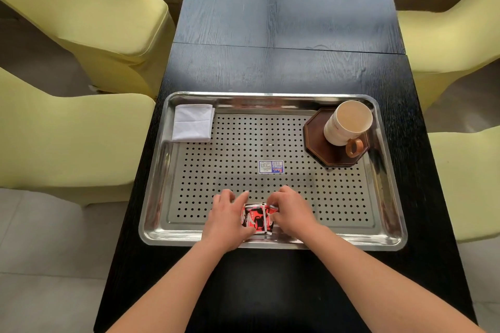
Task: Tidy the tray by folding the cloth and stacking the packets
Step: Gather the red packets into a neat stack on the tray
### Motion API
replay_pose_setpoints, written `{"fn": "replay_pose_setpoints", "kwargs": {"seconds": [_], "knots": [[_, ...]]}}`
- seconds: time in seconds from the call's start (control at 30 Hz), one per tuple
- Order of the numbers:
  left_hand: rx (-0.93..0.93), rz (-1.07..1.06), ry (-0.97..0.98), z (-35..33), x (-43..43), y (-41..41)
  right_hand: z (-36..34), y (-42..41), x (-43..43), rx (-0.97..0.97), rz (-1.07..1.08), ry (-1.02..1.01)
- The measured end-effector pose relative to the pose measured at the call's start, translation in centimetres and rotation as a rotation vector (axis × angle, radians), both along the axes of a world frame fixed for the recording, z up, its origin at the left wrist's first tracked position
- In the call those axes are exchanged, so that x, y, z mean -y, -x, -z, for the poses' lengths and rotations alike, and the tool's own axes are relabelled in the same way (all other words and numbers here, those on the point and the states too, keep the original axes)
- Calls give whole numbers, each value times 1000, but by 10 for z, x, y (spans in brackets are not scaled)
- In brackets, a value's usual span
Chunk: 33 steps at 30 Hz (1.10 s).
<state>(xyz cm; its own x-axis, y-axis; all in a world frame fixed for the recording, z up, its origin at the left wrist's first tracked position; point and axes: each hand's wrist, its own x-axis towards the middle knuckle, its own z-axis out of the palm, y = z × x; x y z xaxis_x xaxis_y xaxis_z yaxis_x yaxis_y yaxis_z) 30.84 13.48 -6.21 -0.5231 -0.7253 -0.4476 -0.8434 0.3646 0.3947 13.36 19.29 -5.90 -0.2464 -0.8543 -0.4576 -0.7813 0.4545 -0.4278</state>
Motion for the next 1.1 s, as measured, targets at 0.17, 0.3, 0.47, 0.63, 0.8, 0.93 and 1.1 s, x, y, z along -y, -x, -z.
{"fn": "replay_pose_setpoints", "kwargs": {"seconds": [0.17,0.3,0.47,0.63,0.8,0.93,1.1], "knots": [[-14,-11,13,3,-2,-5,0,-1,-1,-10,60,18],[-10,-10,35,4,-2,-5,-3,0,-4,-79,250,14],[-10,-13,41,5,-5,-6,-2,-15,-6,-49,254,-45],[-4,-9,39,4,-5,-4,-3,-16,-3,-25,206,-10],[-32,-25,39,4,-8,-7,-3,-10,-6,75,273,-22],[-49,-46,34,4,-9,-8,-4,-13,-6,123,279,-22],[-62,-47,23,2,-10,-8,-3,-13,-6,182,341,-13]]}}
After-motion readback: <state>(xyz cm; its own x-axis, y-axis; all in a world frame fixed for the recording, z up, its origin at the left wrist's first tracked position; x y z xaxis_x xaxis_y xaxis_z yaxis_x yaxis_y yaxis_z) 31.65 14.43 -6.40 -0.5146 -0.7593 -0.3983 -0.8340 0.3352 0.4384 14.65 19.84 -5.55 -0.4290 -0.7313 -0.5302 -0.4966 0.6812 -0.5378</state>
